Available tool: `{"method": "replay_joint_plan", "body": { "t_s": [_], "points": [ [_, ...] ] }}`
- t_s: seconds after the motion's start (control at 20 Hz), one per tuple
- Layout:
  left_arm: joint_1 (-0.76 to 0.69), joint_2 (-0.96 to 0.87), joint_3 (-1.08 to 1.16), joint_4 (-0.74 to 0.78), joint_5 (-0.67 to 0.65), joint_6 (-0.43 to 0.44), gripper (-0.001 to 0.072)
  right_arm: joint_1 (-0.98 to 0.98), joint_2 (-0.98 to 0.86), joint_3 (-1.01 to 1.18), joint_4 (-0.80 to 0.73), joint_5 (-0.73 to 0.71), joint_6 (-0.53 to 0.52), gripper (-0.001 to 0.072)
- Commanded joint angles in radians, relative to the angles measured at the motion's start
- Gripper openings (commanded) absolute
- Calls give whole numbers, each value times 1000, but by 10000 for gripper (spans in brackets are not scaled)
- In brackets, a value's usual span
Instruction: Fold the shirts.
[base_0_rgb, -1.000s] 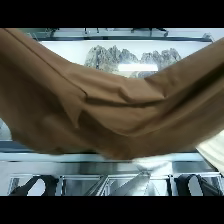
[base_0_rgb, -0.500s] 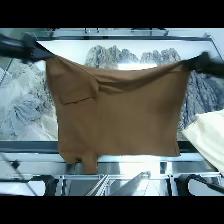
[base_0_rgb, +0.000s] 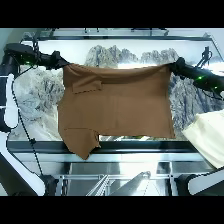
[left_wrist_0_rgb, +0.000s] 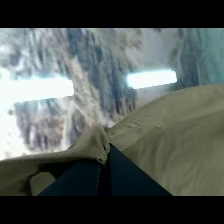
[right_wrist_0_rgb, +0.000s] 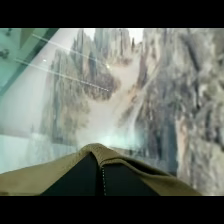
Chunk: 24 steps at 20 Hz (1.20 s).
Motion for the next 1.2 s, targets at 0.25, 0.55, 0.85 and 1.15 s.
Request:
{"method": "replay_joint_plan", "body": {
  "t_s": [0.25,0.55,0.85,1.15],
  "points": [
    [53,18,-37,12,268,4,20,-118,-60,54,-269,412,143,22],
    [71,29,-200,152,357,-68,19,-142,-69,42,-558,509,249,22],
    [66,29,-332,169,322,-76,19,-138,-118,28,-565,520,249,23],
    [66,30,-339,166,325,-76,426,-147,-118,34,-567,591,249,354]
  ]
}}
